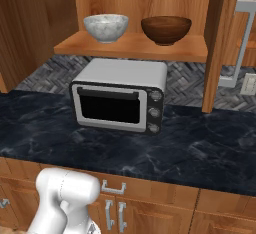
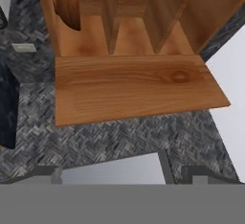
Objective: Open the cabinet. Pick the bowls from the counter and place them in the cabinet. Then close the cabinet.
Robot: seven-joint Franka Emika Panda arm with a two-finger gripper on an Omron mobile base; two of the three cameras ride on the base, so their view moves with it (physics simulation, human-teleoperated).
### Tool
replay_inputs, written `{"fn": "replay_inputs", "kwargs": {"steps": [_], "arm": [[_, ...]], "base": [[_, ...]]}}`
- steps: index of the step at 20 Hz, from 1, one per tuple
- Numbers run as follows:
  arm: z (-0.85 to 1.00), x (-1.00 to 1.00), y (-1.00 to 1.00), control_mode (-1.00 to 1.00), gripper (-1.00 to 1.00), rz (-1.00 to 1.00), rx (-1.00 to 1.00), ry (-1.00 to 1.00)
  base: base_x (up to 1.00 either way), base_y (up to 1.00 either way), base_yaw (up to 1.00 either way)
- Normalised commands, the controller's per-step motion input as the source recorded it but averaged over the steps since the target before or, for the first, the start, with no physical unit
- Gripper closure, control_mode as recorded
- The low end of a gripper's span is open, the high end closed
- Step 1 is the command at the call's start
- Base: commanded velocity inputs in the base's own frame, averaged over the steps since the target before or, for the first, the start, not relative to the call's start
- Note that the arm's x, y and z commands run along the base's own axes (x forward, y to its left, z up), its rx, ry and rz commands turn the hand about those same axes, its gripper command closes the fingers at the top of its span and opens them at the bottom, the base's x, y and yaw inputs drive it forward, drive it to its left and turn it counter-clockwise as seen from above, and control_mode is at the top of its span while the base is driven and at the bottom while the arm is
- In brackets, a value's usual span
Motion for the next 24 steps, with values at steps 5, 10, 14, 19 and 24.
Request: {"fn": "replay_inputs", "kwargs": {"steps": [5,10,14,19,24], "arm": [[-0.38,0.00,0.67,-1.00,-1.00,-0.03,0.00,0.11],[-0.35,0.06,0.68,-1.00,-1.00,0.00,0.00,0.11],[-0.19,0.26,0.57,-1.00,-1.00,0.00,0.00,0.09],[-0.01,0.47,0.37,-1.00,-1.00,0.00,0.00,0.10],[0.00,0.63,0.03,-1.00,-1.00,0.00,0.00,0.08]], "base": [[0.00,0.00,0.00],[0.00,0.00,0.00],[0.00,0.00,0.00],[0.00,0.00,0.00],[0.00,0.00,0.00]]}}
